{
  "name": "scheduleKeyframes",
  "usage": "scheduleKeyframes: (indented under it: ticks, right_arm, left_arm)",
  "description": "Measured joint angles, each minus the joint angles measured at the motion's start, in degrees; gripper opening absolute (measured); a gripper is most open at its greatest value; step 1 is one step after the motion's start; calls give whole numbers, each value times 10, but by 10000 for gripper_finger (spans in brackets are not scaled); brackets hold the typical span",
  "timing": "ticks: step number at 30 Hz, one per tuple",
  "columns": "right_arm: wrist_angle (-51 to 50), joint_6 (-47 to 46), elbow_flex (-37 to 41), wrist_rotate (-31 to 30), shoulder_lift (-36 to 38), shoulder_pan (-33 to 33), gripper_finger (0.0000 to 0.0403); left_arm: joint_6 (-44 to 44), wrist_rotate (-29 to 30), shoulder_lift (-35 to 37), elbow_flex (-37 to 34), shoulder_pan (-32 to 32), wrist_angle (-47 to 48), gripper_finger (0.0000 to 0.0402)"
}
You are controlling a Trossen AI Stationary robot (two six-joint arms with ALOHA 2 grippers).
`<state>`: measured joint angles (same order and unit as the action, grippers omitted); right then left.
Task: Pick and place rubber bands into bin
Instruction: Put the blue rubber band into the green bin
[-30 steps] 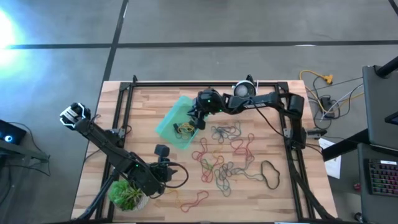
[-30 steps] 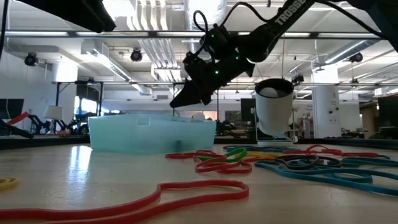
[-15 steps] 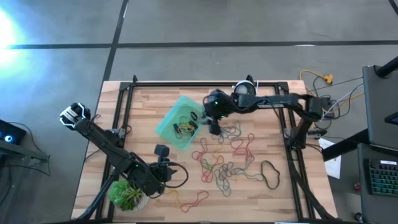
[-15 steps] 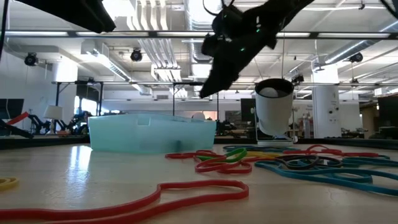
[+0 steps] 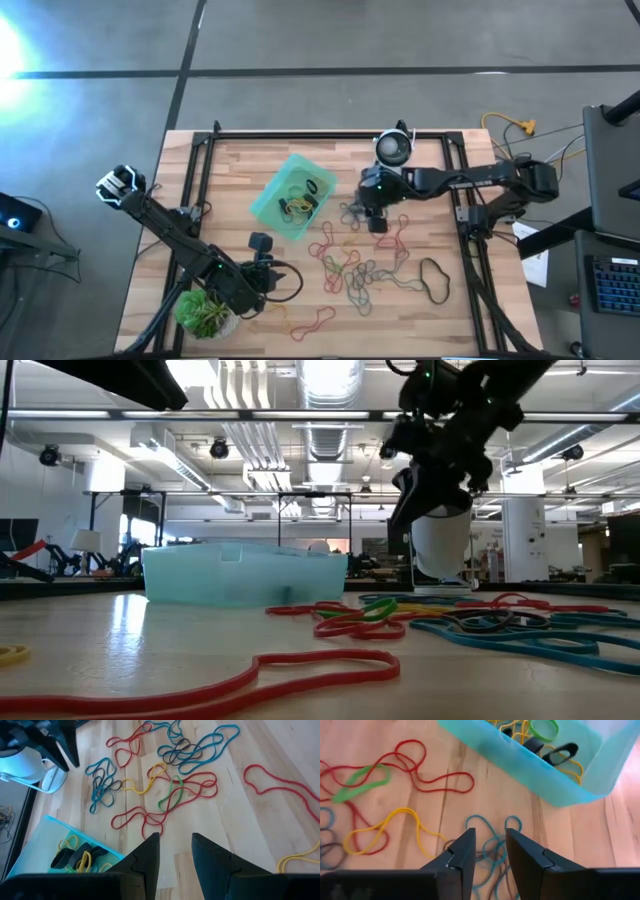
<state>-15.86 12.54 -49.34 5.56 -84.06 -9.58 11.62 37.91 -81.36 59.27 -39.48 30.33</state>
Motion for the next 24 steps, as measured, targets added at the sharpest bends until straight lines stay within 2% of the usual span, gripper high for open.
scheduleKeyframes:
  ticks: [4, 12, 18, 24]
  right_arm:
    - [81, 17, 51, -5, -7, -7, 89]
    - [123, -34, 65, -7, -54, -44, 79]
    - [124, -36, 46, 7, -116, -49, 102]
    - [122, -40, 18, 9, -143, -57, 129]
  left_arm:
    - [-1, 2, 0, 0, 0, 1, 98]
    - [-5, 16, 0, 0, 1, 1, 98]
    - [-4, 16, 0, 0, 1, 1, 98]
    - [-4, 16, 0, -1, 1, 1, 98]
